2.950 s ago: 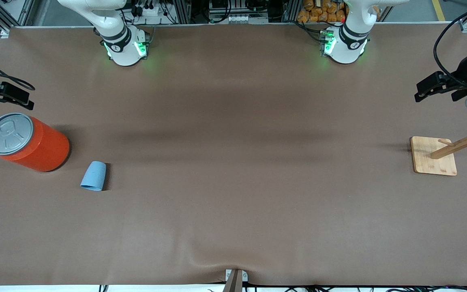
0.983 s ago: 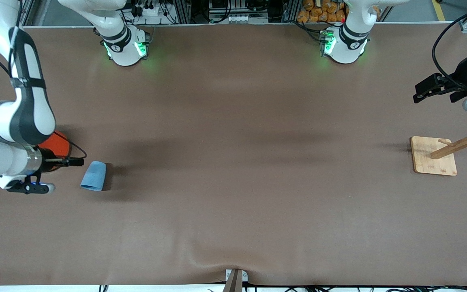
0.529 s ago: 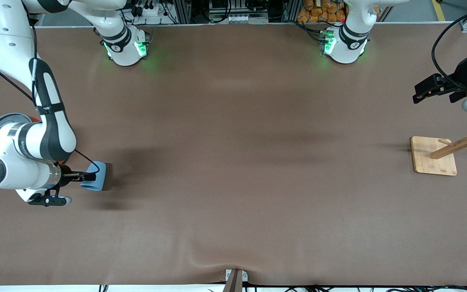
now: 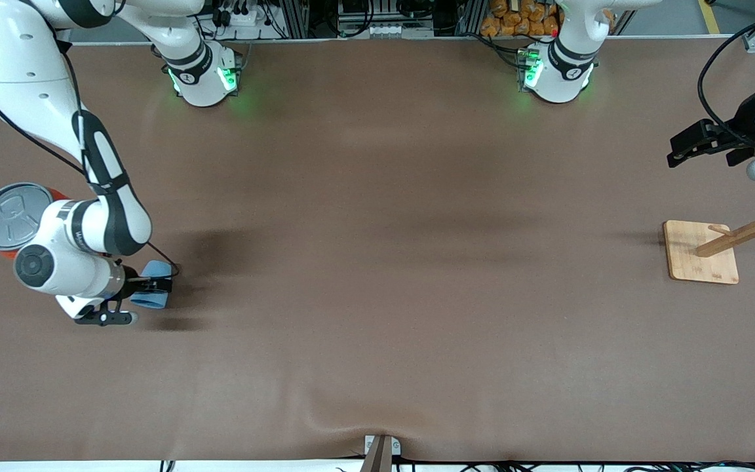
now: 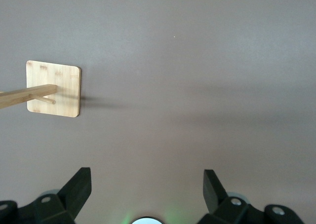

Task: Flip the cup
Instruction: 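Lift the blue cup with the right gripper toward the table middle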

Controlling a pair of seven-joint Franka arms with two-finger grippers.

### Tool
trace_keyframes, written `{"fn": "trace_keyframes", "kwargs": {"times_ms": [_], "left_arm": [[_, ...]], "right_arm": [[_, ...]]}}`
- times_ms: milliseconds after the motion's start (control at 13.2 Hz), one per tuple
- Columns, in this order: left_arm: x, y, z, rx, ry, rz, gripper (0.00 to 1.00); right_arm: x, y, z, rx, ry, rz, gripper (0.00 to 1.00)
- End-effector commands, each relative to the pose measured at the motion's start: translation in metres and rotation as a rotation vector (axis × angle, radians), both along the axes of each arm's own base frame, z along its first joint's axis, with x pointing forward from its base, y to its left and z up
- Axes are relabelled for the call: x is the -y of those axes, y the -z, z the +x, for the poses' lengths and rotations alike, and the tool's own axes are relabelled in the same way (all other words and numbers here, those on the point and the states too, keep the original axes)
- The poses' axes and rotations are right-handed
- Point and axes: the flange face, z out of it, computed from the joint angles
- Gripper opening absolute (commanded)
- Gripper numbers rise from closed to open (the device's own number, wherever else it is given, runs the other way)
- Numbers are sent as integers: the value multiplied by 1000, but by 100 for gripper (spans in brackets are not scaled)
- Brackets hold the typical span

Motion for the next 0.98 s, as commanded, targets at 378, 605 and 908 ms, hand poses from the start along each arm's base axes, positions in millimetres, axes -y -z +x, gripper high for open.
{"fn": "trace_keyframes", "kwargs": {"times_ms": [378, 605, 908], "left_arm": [[3, 2, 3, -15, 21, -17, 100], [3, 2, 3, -16, 21, -17, 100], [4, 4, 5, -19, 20, -31, 100]], "right_arm": [[0, 8, -3, 18, -20, 5, 76], [2, -8, 0, 44, -104, 10, 45], [8, -55, 5, 93, -348, 19, 44]]}}
